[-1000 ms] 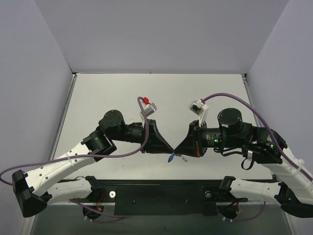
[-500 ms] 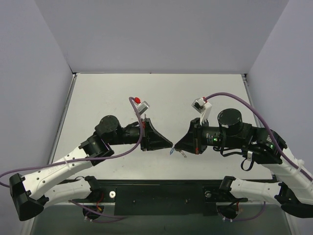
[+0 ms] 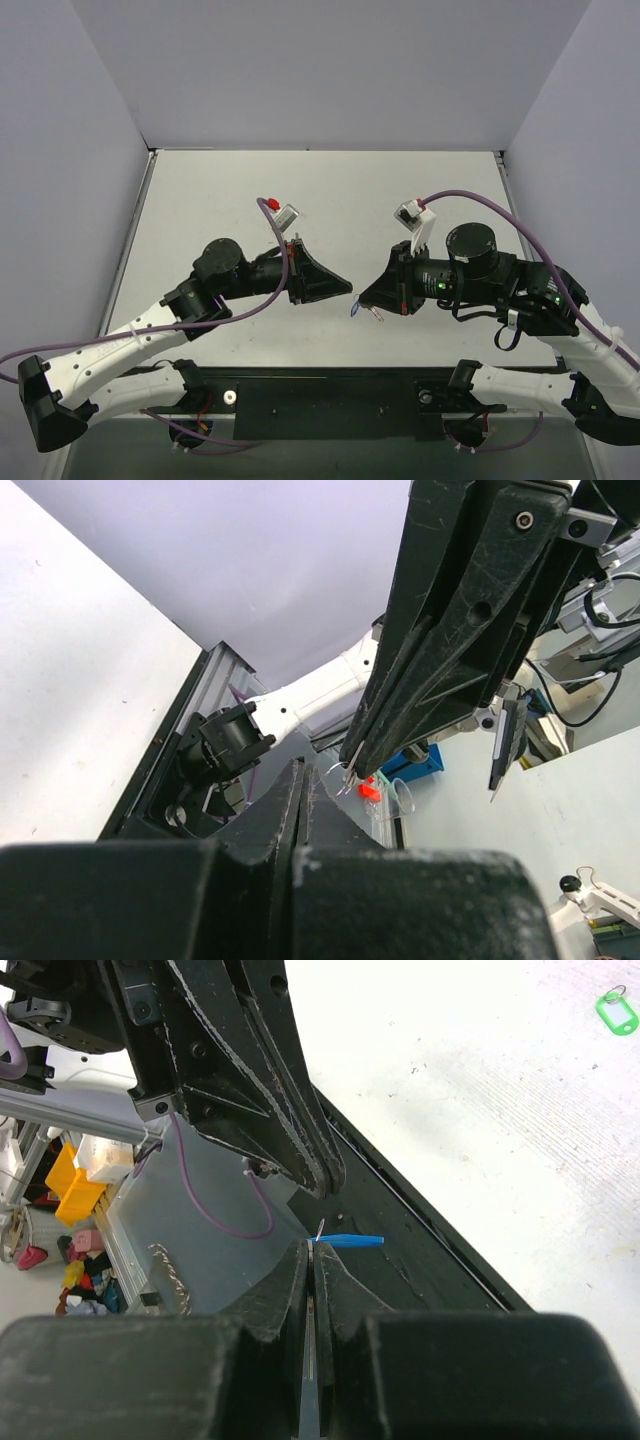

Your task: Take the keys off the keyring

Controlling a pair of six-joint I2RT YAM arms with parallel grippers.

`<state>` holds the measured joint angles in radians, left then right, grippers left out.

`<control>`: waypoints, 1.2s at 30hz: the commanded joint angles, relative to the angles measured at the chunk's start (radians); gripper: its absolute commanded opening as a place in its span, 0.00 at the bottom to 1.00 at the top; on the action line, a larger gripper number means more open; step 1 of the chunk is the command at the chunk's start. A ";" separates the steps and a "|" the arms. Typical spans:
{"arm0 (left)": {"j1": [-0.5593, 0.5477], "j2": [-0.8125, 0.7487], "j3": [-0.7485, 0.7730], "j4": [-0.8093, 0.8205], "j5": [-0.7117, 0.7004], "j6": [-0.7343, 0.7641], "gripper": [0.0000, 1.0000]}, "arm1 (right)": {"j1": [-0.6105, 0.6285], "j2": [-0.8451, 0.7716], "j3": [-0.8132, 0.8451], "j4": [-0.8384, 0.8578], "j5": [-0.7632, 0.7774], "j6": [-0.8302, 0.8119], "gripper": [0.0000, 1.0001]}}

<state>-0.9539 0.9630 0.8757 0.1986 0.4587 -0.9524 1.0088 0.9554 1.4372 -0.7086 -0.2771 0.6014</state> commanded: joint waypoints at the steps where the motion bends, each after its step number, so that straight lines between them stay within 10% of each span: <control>1: -0.002 -0.009 0.072 -0.062 -0.017 0.067 0.01 | 0.004 -0.003 -0.004 0.009 0.004 -0.011 0.00; 13: 0.036 0.002 0.213 -0.314 0.090 0.259 0.77 | 0.005 0.008 -0.008 -0.022 -0.068 -0.049 0.00; 36: 0.076 0.086 0.252 -0.269 0.514 0.328 0.66 | 0.007 0.019 -0.009 0.011 -0.333 -0.106 0.00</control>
<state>-0.8825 1.0485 1.1004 -0.1429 0.9108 -0.6247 1.0092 0.9771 1.4097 -0.7345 -0.5682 0.5167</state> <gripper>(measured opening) 0.671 0.005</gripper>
